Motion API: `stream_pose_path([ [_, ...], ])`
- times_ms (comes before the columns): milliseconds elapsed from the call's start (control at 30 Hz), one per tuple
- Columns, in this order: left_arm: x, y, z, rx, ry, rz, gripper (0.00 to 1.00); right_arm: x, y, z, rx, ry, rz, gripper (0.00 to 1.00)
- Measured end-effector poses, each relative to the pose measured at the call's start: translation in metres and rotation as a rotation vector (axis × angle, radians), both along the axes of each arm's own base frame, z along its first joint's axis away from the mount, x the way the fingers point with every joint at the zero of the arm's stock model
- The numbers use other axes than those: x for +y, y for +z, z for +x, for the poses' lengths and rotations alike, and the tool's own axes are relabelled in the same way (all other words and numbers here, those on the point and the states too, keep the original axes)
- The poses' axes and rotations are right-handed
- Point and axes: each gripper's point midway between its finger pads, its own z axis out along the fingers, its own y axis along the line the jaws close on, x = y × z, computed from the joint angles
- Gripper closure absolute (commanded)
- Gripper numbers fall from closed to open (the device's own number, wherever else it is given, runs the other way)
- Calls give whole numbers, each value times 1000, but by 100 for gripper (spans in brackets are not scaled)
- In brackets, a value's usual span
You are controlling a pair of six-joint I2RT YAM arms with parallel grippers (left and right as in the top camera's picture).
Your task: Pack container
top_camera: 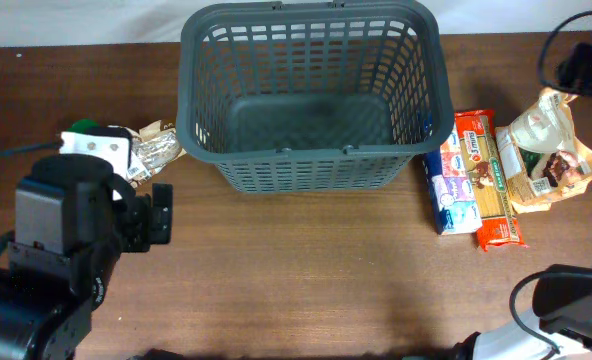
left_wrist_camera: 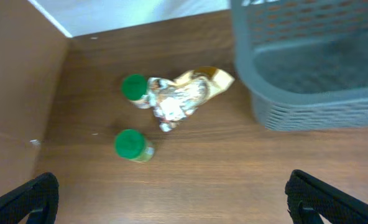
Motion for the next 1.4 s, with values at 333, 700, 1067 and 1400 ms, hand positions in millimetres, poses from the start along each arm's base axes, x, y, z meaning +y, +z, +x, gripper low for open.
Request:
stream_pose_path([
  [333, 25, 9, 1, -33, 111, 104, 1, -38, -85, 1, 234, 257, -37, 1],
  [700, 18, 0, 31, -3, 120, 126, 1, -22, -220, 0, 491, 371, 229, 16],
  [1067, 10, -27, 60, 103, 112, 164, 1, -16, -247, -4, 569, 258, 330, 96],
  [1400, 6, -42, 73, 157, 109, 183, 1, -21, -232, 2, 549, 89, 352, 96],
])
